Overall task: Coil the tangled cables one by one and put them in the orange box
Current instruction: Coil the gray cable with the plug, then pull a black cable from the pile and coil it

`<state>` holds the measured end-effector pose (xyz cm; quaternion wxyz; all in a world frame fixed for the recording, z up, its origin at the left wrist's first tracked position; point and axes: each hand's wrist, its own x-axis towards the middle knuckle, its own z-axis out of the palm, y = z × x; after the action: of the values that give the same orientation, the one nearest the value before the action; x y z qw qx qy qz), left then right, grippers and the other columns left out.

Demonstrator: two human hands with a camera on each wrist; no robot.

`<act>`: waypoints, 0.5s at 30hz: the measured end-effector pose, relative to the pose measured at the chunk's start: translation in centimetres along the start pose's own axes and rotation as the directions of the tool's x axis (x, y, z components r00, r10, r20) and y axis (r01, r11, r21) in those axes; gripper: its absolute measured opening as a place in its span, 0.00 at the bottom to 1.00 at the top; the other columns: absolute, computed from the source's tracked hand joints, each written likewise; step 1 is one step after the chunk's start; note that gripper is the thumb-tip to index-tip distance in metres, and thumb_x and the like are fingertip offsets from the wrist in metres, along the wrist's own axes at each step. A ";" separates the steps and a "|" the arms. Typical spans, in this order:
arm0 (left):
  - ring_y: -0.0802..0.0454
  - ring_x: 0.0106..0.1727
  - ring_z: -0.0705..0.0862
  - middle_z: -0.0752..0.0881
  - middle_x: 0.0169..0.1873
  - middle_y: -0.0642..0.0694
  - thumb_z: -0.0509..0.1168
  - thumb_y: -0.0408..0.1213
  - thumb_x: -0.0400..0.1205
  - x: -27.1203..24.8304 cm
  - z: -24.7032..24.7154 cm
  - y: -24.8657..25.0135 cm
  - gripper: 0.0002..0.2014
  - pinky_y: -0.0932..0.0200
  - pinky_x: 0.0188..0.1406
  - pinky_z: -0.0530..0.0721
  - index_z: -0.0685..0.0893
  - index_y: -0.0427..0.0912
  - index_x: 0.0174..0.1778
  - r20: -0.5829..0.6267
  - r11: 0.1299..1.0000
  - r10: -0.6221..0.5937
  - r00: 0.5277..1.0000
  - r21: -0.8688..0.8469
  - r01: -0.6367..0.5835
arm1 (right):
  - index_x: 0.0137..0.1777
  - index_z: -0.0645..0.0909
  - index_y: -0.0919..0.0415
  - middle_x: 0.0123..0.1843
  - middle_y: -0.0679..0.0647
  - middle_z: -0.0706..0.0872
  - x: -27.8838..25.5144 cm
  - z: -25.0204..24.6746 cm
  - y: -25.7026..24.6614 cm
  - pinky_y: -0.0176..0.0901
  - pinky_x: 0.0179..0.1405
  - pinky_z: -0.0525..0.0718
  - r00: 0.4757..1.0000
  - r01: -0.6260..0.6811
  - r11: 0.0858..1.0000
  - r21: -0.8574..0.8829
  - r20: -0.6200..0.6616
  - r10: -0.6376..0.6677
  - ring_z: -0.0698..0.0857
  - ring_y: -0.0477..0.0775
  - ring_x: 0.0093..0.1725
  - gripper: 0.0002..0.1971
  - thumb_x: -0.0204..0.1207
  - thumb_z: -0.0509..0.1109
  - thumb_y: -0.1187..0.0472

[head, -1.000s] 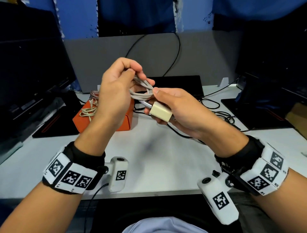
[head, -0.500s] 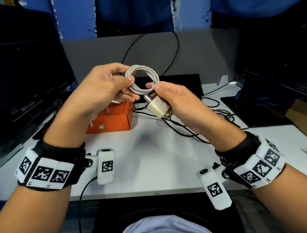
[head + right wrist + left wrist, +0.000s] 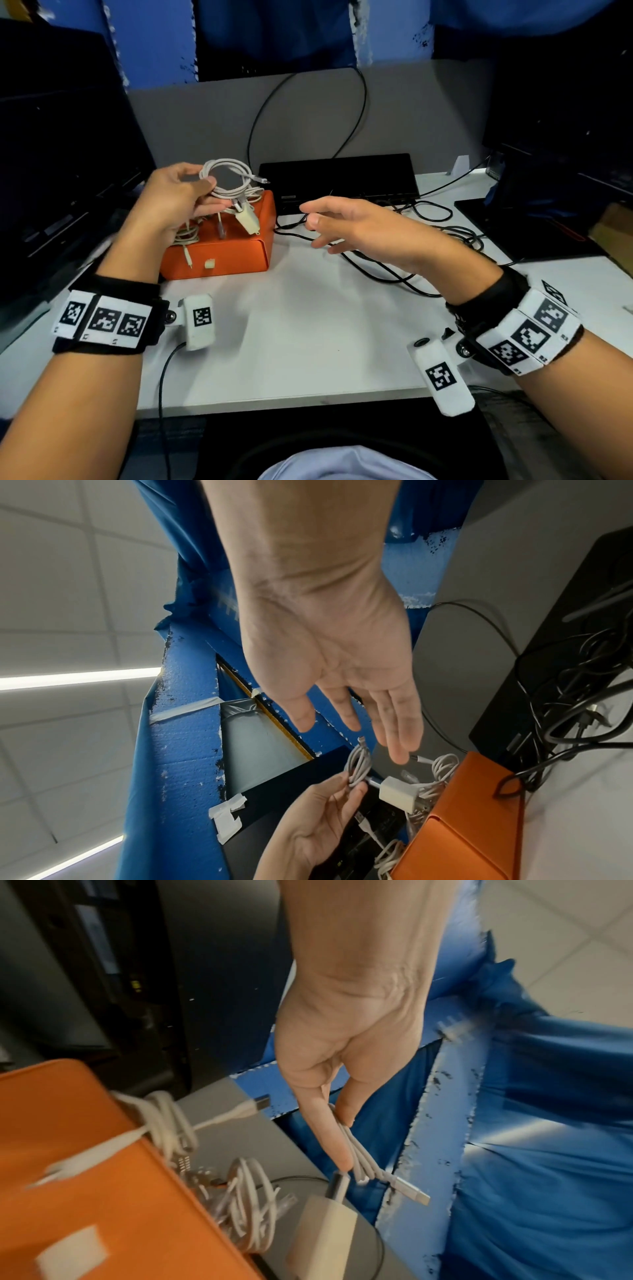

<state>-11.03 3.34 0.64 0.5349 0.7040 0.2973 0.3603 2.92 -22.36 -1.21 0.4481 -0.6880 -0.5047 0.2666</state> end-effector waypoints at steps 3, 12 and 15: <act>0.46 0.39 0.95 0.90 0.53 0.30 0.66 0.30 0.89 1.2 -0.6 -1.5 0.12 0.58 0.44 0.93 0.80 0.34 0.68 -0.001 0.999 -0.047 0.999 0.013 0.047 | 0.77 0.78 0.46 0.62 0.37 0.86 0.2 0.1 0.3 0.51 0.72 0.84 1.000 0.000 0.998 -0.068 0.022 0.001 0.89 0.44 0.63 0.18 0.90 0.64 0.47; 0.36 0.29 0.90 0.91 0.34 0.32 0.71 0.39 0.85 1.9 -0.9 -2.8 0.18 0.53 0.27 0.87 0.80 0.40 0.70 -0.122 0.834 0.048 0.991 0.552 0.027 | 0.72 0.82 0.41 0.63 0.40 0.87 0.1 -1.6 1.2 0.48 0.71 0.81 0.988 0.012 0.849 -0.528 0.137 0.071 0.85 0.45 0.65 0.18 0.87 0.62 0.38; 0.43 0.22 0.88 0.89 0.28 0.38 0.71 0.38 0.85 1.4 -0.4 -2.9 0.20 0.56 0.23 0.84 0.79 0.41 0.73 -0.127 0.775 0.048 0.991 0.631 0.043 | 0.71 0.81 0.39 0.64 0.41 0.86 0.3 -2.1 1.8 0.53 0.71 0.81 0.977 -0.023 0.754 -0.656 0.144 0.155 0.85 0.47 0.63 0.20 0.86 0.60 0.33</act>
<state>-10.66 5.41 -1.83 0.2457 0.8169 0.4356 0.2875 5.57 -22.92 -1.78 0.1177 -0.7953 -0.5727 0.1601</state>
